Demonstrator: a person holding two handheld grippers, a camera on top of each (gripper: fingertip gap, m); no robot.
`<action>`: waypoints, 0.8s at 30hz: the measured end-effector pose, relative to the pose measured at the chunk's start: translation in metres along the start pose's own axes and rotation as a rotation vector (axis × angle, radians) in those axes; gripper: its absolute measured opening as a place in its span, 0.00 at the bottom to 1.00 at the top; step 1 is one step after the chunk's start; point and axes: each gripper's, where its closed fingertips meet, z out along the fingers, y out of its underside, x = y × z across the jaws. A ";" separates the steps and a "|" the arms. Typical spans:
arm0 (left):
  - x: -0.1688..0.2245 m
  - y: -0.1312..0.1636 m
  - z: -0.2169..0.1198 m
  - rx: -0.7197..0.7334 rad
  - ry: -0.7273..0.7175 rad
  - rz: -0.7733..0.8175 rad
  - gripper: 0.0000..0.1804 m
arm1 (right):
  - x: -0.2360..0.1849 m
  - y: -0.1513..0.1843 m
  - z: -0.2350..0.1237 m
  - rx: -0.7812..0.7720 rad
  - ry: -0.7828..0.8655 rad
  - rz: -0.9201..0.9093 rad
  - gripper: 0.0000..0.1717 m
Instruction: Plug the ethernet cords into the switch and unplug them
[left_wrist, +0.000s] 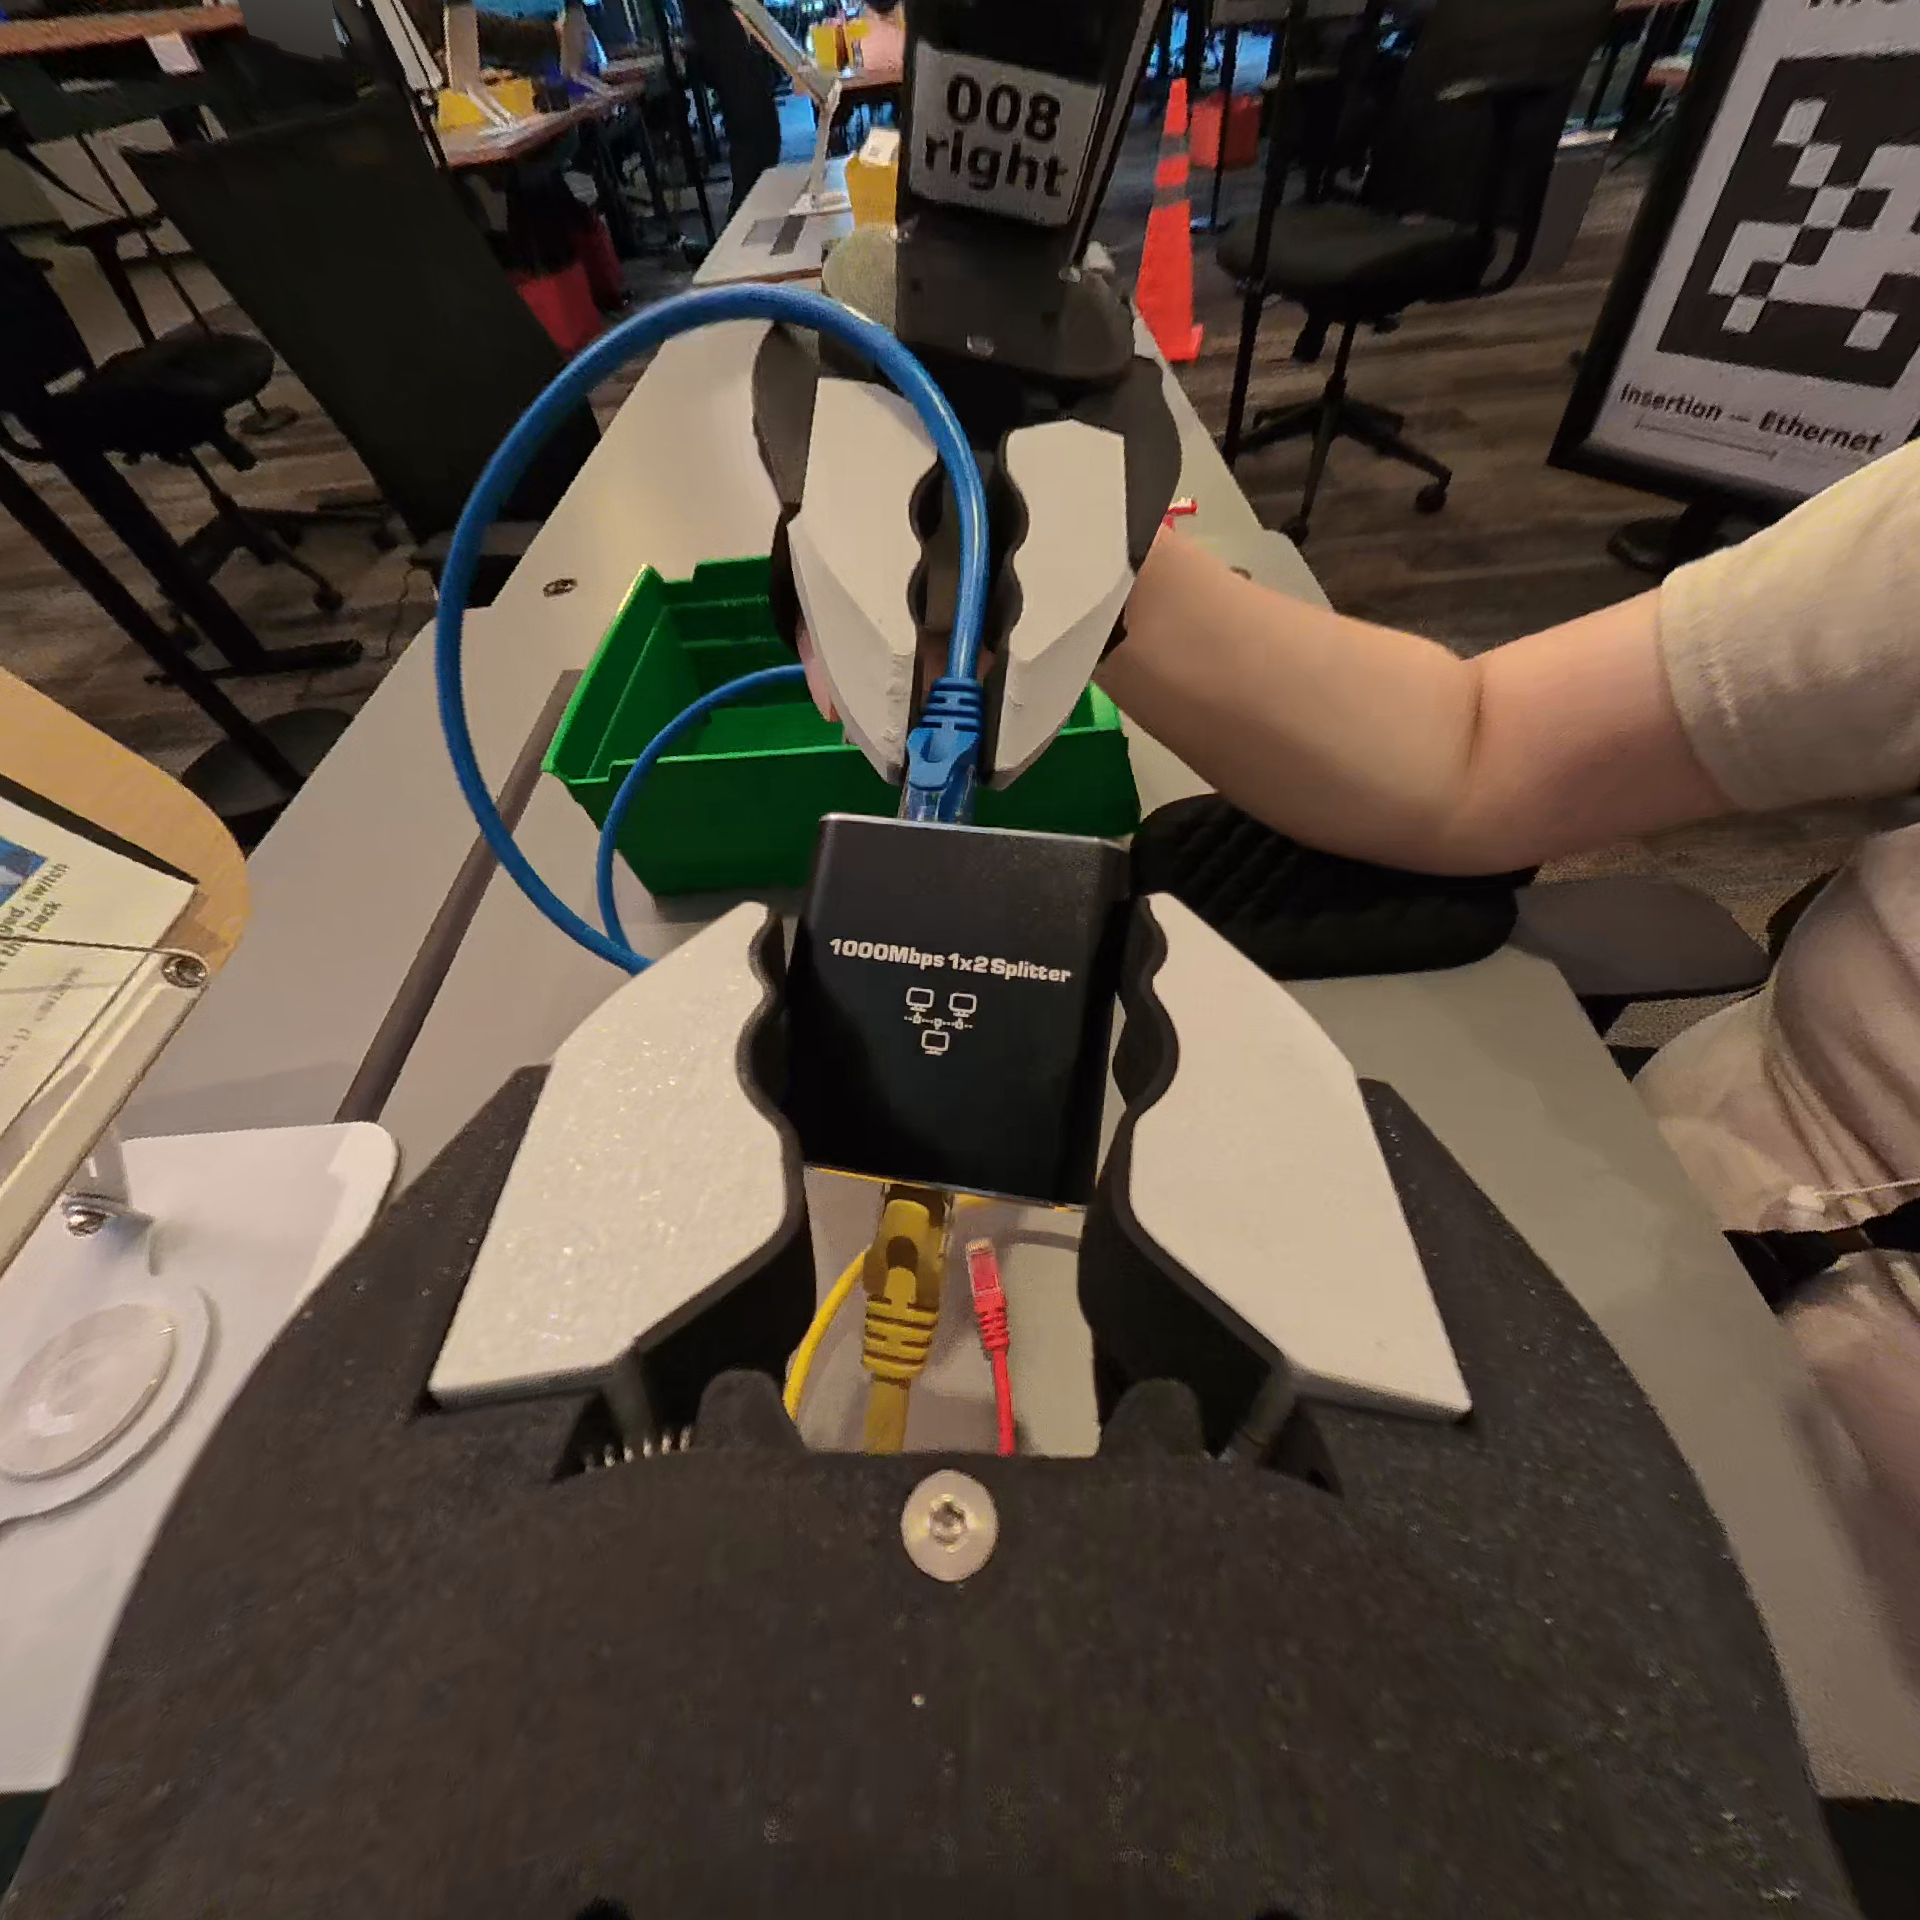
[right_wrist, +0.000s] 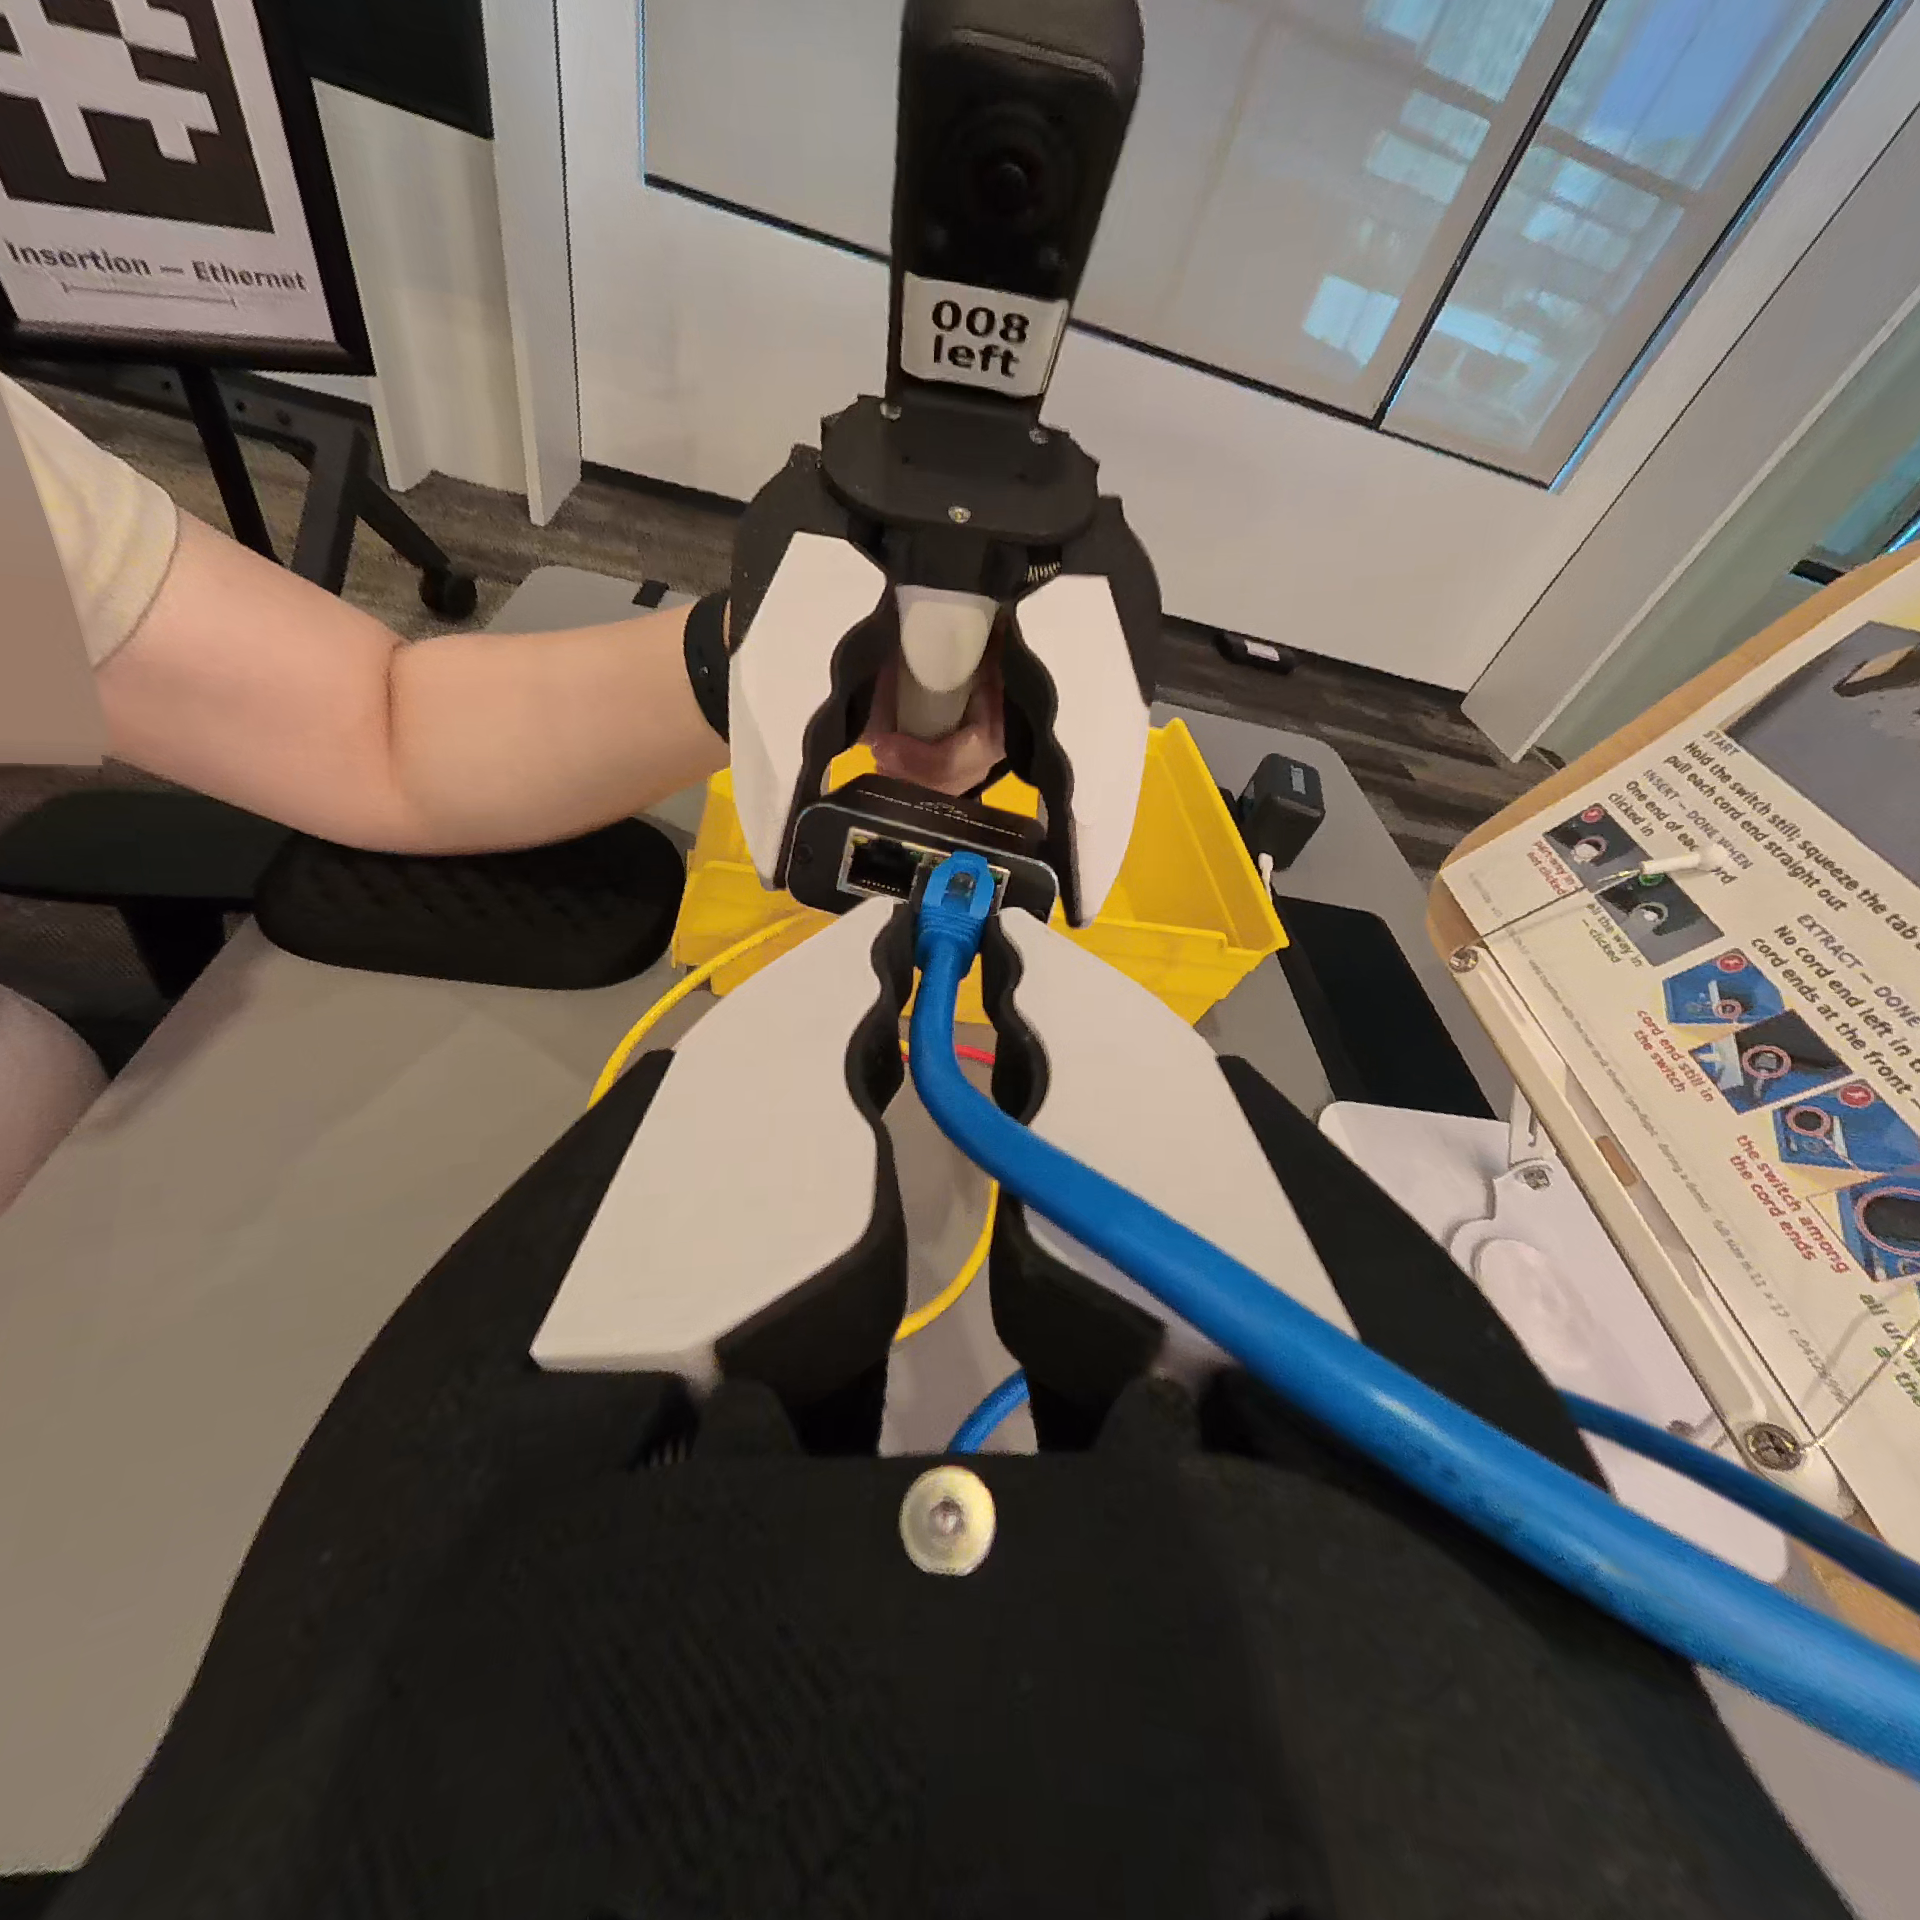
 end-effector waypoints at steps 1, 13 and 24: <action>0.000 0.001 0.000 -0.014 -0.013 0.020 0.34 | 0.000 0.001 0.000 -0.010 0.004 -0.008 0.08; 0.011 -0.002 -0.001 -0.037 0.007 0.043 0.33 | -0.010 -0.001 0.001 0.001 -0.038 -0.032 0.08; 0.020 -0.005 0.003 -0.119 -0.093 0.241 0.33 | -0.021 -0.008 -0.006 -0.044 0.011 -0.234 0.08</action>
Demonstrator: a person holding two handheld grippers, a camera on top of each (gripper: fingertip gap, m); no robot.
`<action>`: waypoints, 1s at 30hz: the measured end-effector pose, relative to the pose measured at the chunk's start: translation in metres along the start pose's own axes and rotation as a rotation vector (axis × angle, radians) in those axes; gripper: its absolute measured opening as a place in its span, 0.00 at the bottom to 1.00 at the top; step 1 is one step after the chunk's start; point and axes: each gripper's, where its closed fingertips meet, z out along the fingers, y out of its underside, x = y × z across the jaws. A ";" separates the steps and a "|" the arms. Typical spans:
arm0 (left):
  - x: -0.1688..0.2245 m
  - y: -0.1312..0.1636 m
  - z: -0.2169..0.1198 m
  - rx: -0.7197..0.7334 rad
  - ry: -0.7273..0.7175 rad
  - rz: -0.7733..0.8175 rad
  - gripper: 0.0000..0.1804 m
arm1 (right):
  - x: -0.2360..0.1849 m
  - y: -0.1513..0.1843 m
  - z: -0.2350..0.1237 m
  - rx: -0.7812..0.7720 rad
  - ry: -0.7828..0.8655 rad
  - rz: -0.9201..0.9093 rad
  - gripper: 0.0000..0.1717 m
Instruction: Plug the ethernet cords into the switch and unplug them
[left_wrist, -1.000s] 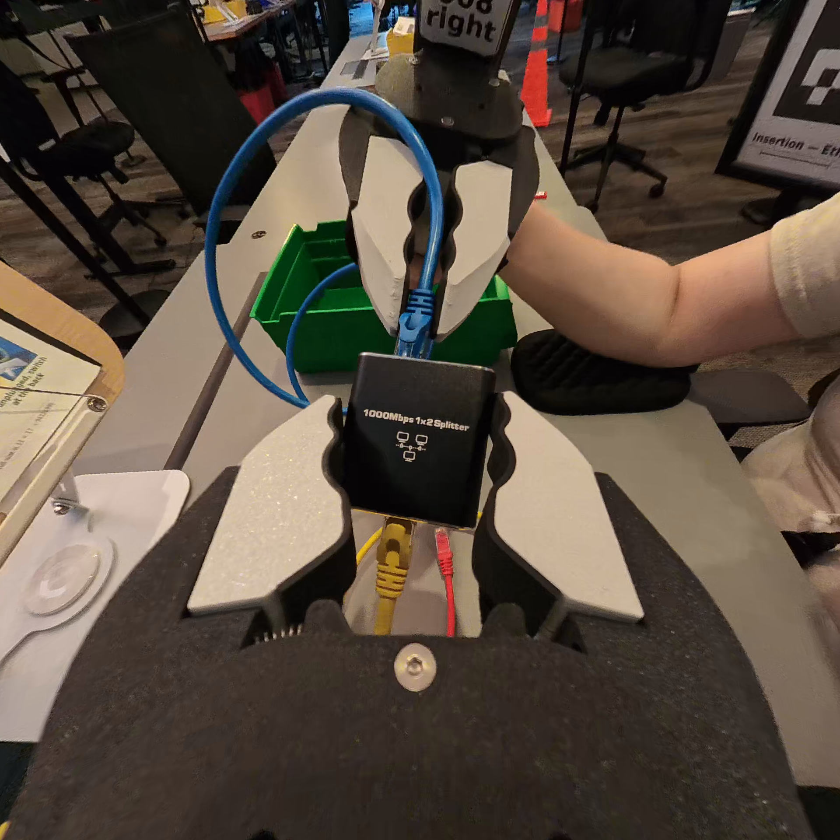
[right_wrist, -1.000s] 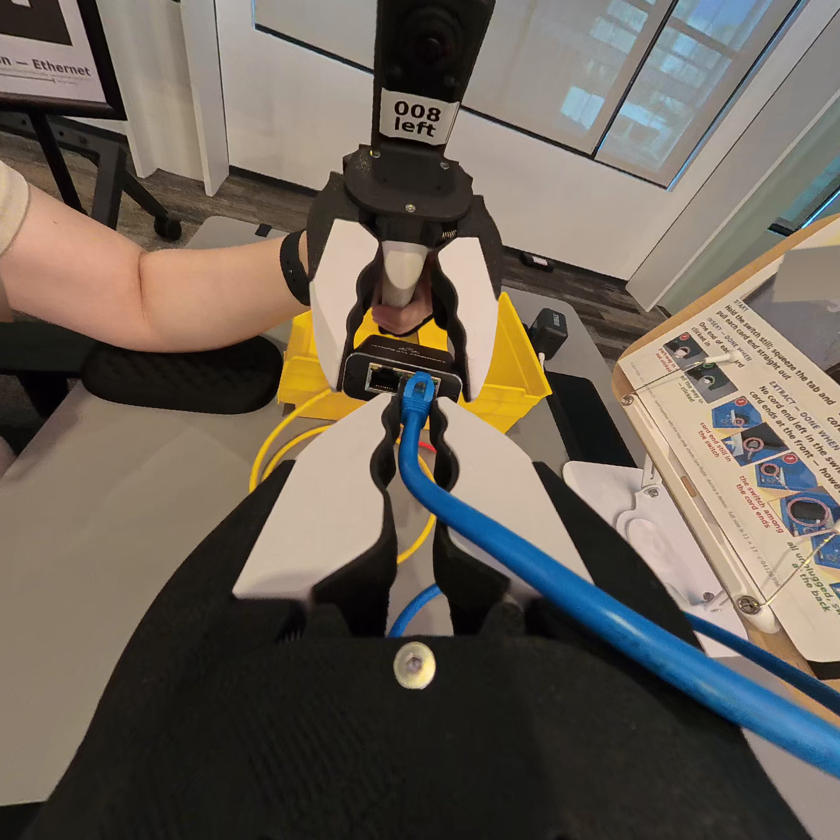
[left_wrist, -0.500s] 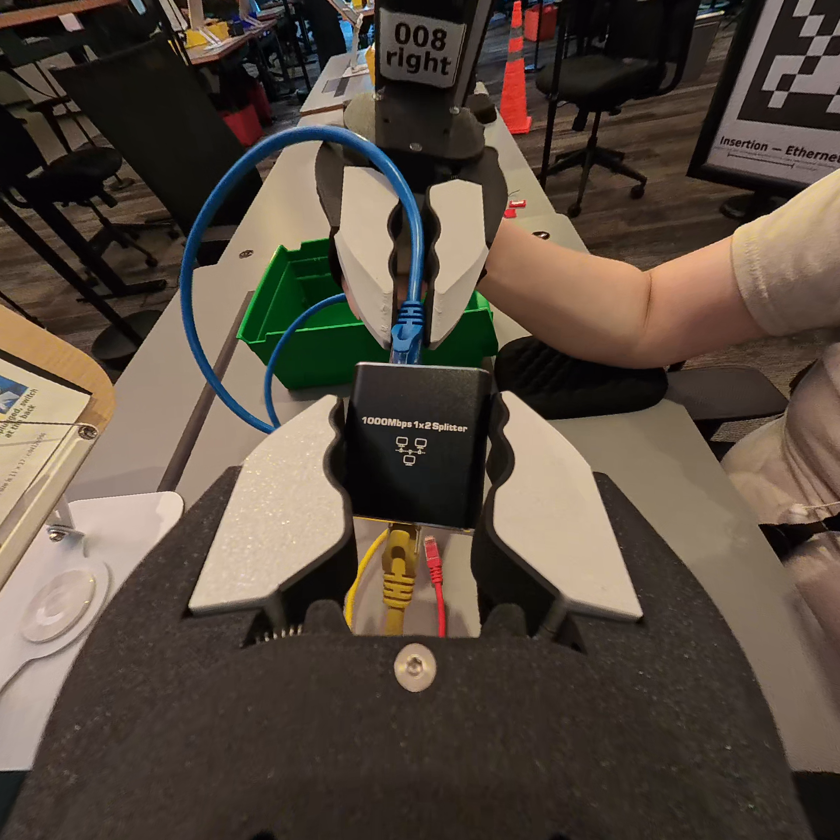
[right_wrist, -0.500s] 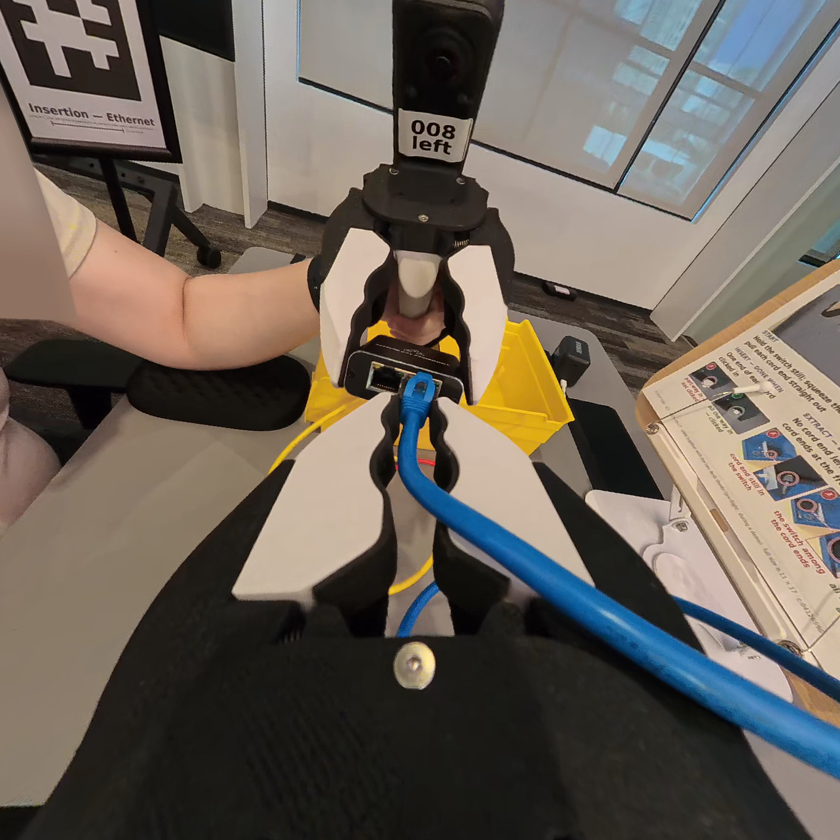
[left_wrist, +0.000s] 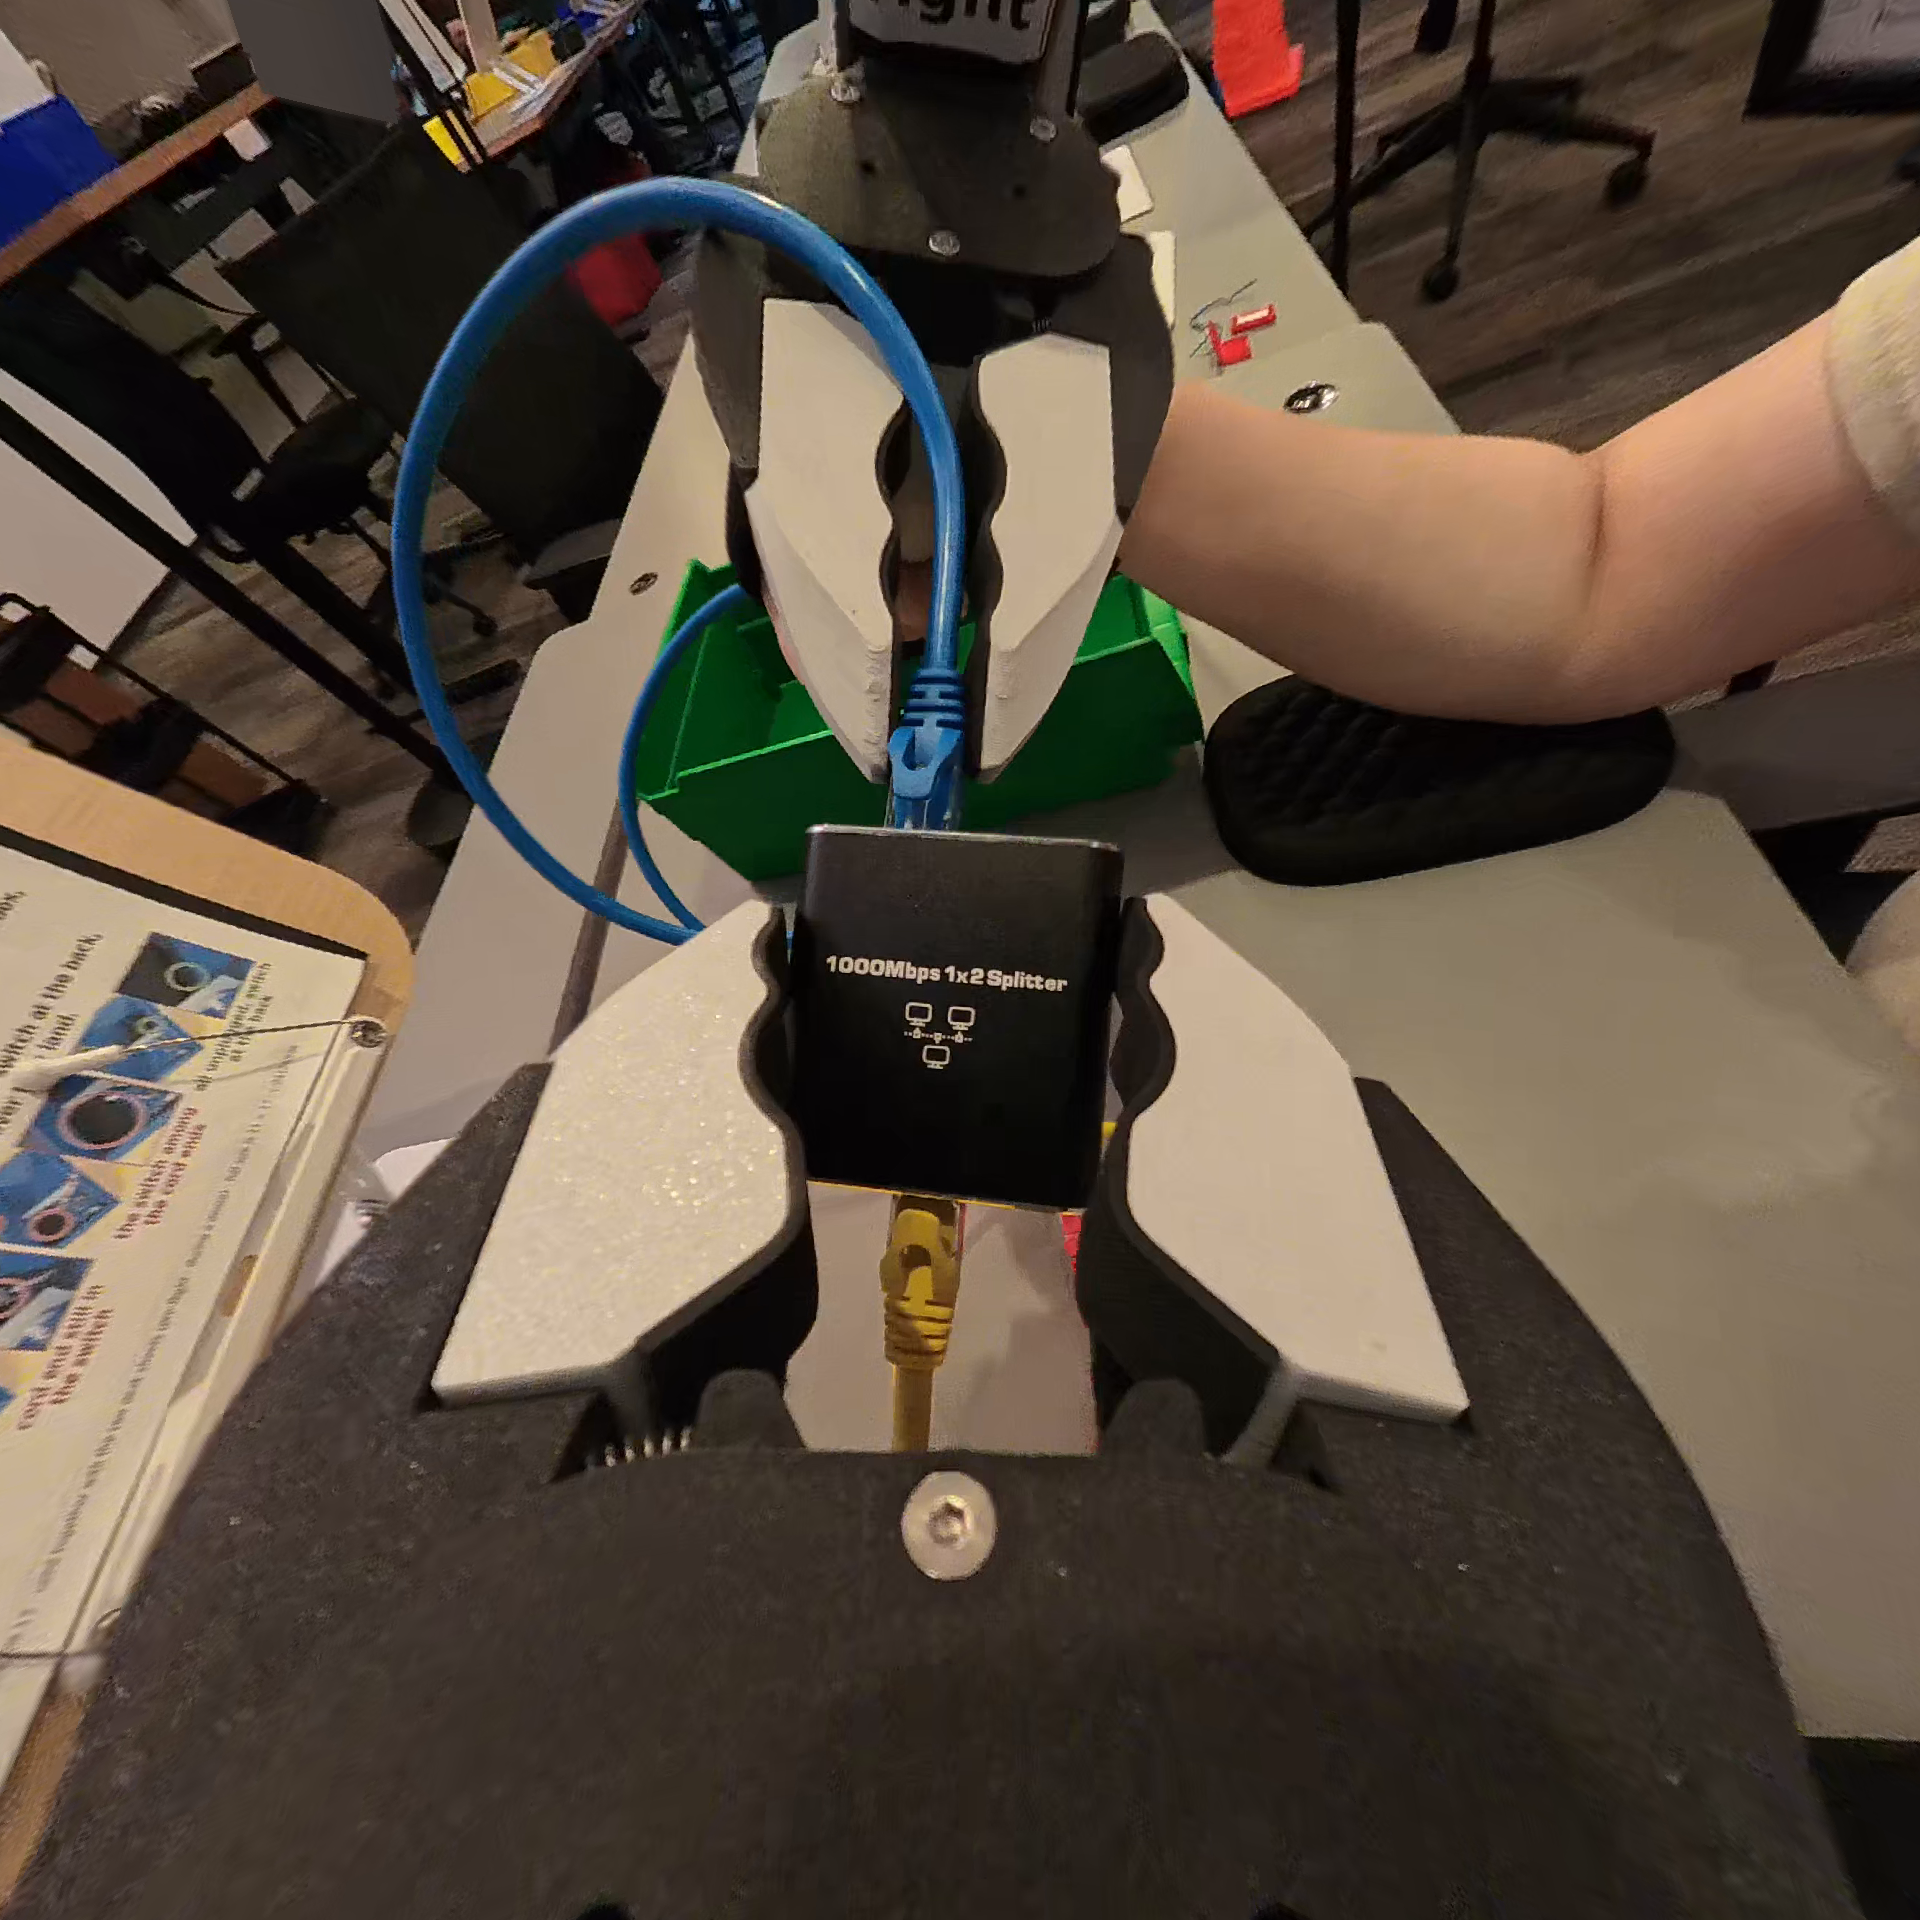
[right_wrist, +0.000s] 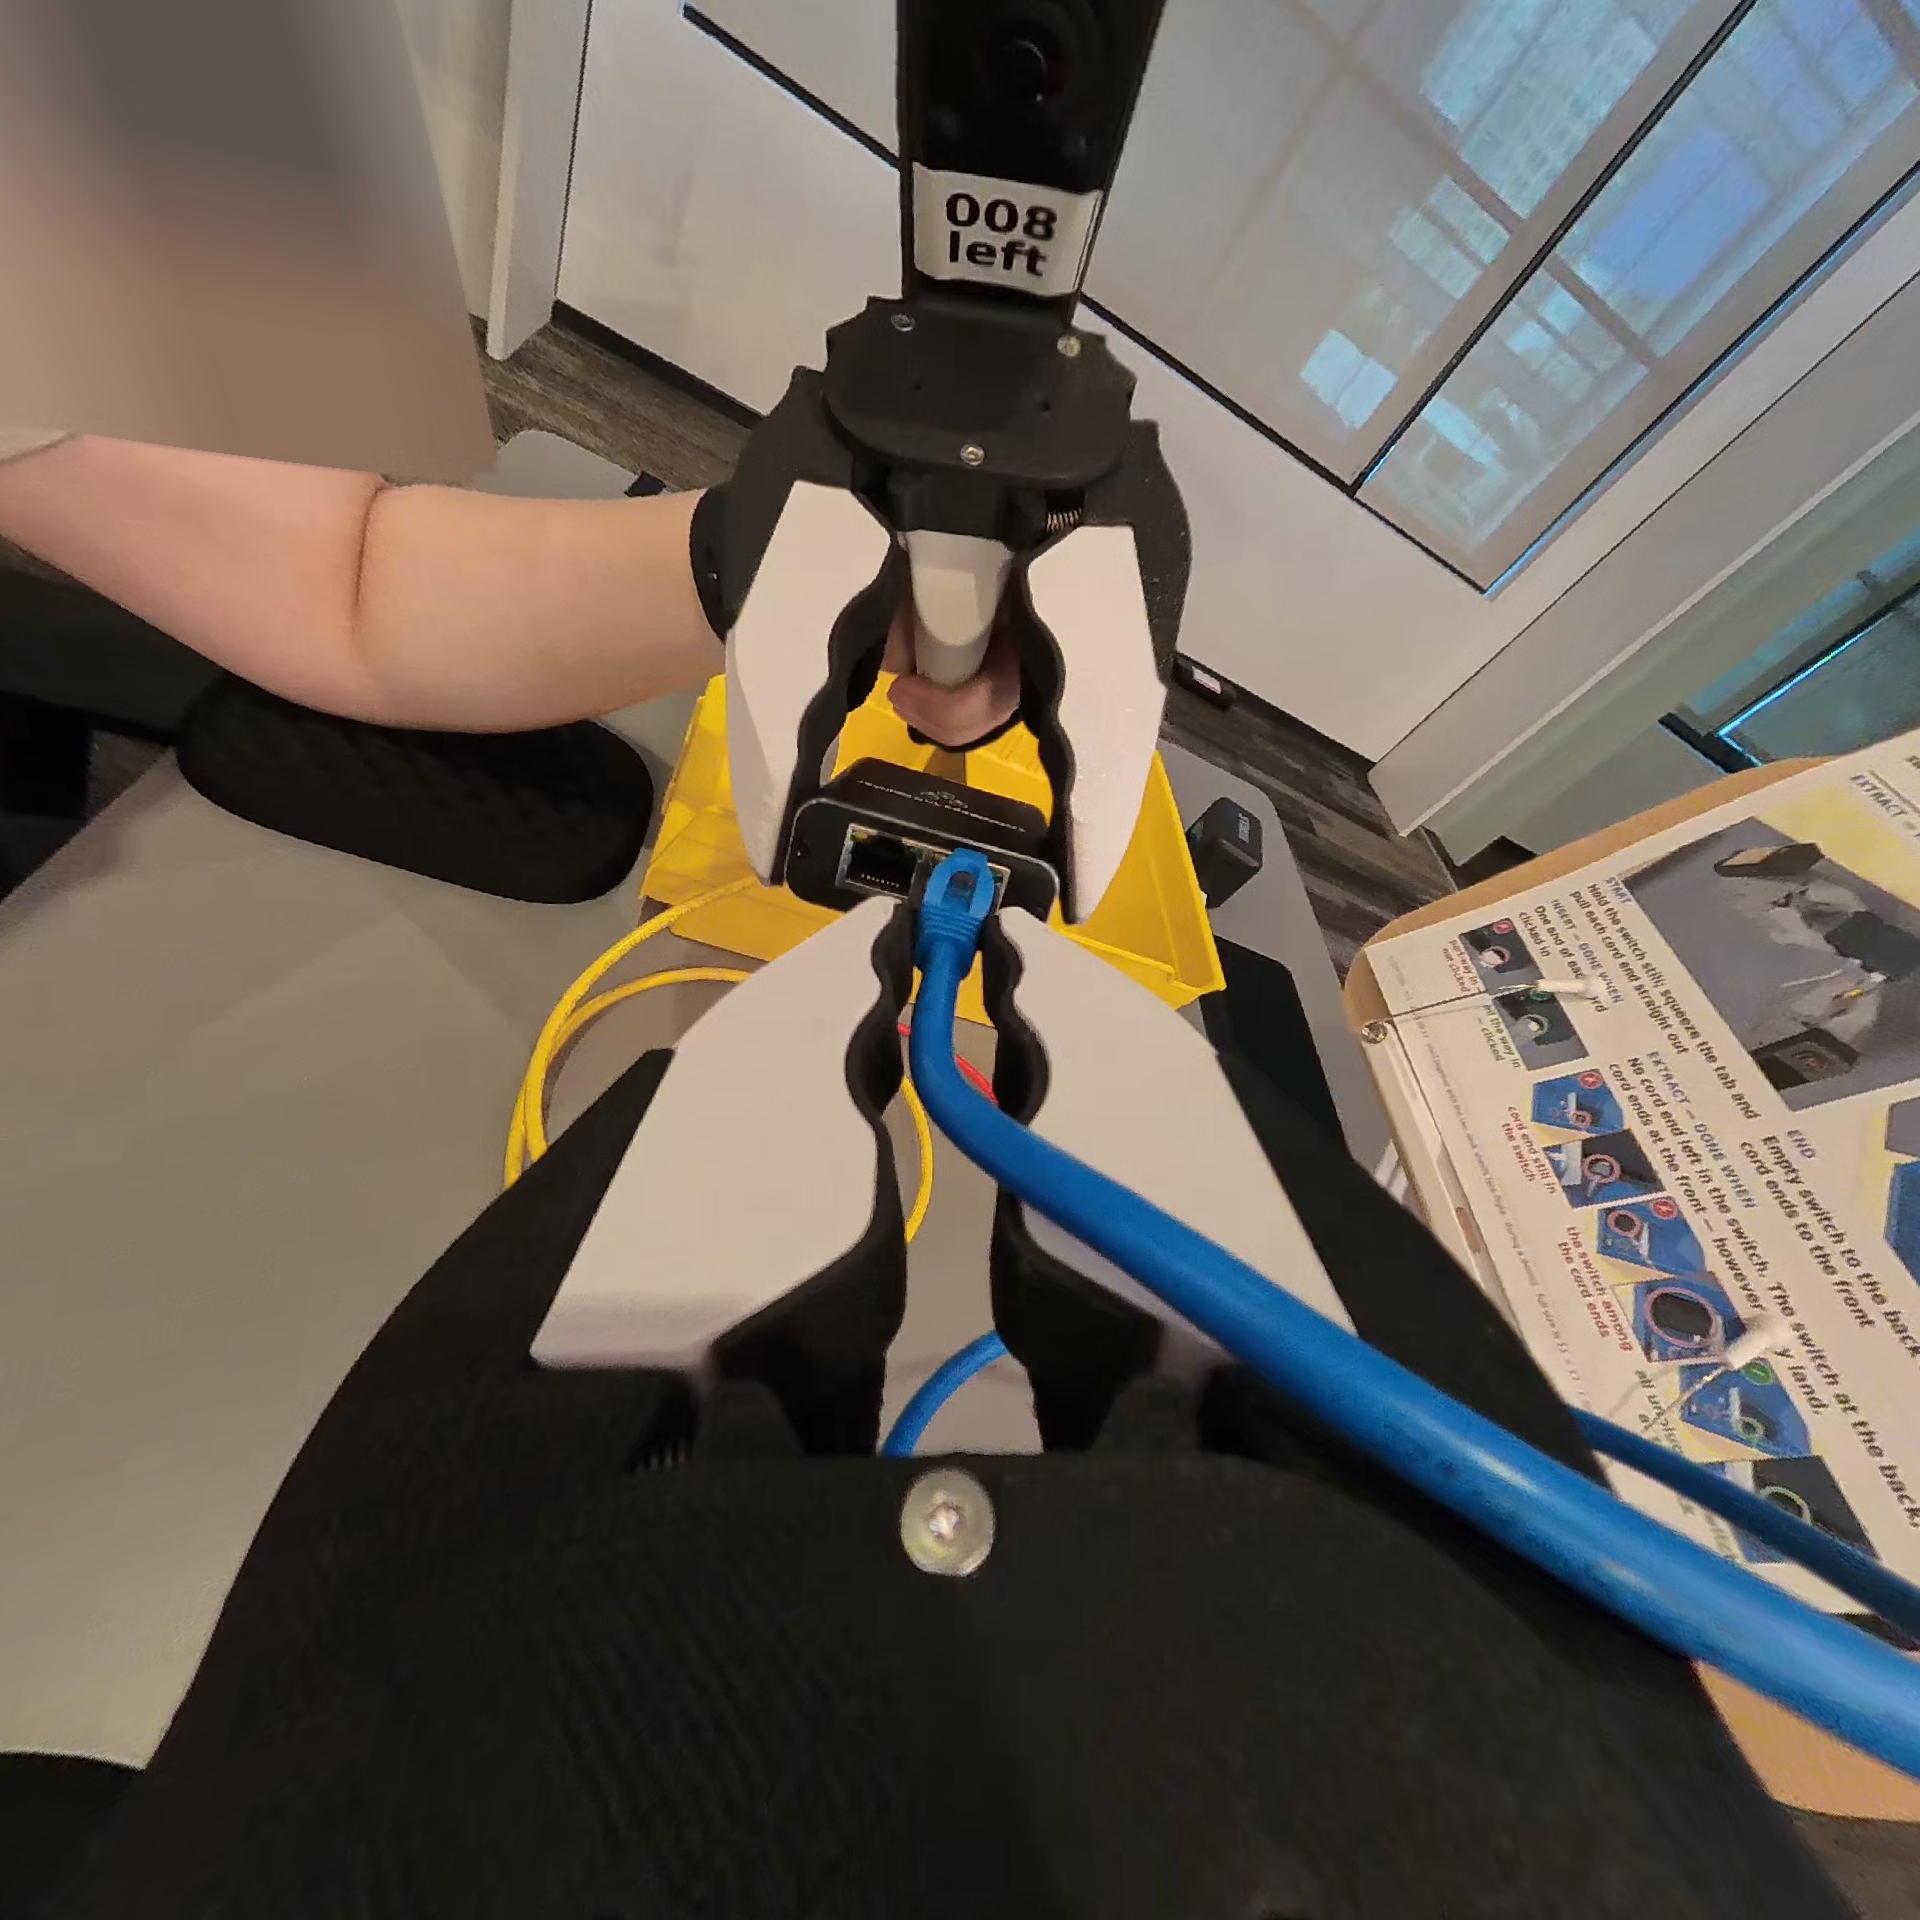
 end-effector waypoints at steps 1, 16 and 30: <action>0.001 -0.001 0.000 -0.008 -0.009 0.016 0.33 | -0.001 -0.001 -0.001 0.000 -0.001 -0.004 0.08; 0.004 -0.001 0.001 0.022 0.036 -0.029 0.32 | -0.002 0.006 0.004 -0.006 -0.046 0.092 0.08; 0.008 -0.002 0.000 0.041 0.066 -0.031 0.32 | -0.003 0.000 0.003 0.016 -0.040 0.043 0.08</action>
